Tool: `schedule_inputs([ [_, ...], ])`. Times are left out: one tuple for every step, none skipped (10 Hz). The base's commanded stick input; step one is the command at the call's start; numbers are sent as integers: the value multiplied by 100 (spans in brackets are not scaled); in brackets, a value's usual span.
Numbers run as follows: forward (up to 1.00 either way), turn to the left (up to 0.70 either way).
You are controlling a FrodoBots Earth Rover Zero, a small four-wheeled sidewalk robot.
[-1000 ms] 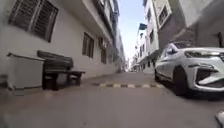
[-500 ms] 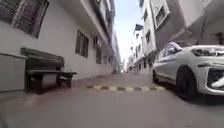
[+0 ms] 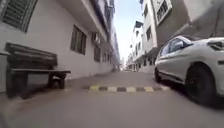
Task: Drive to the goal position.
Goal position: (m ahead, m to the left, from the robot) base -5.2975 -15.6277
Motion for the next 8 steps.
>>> schedule_inputs([
  [0,0],
  [0,-19],
  [0,-85],
  [0,-85],
  [0,-85],
  [0,-85],
  [0,-85],
  [0,-85],
])
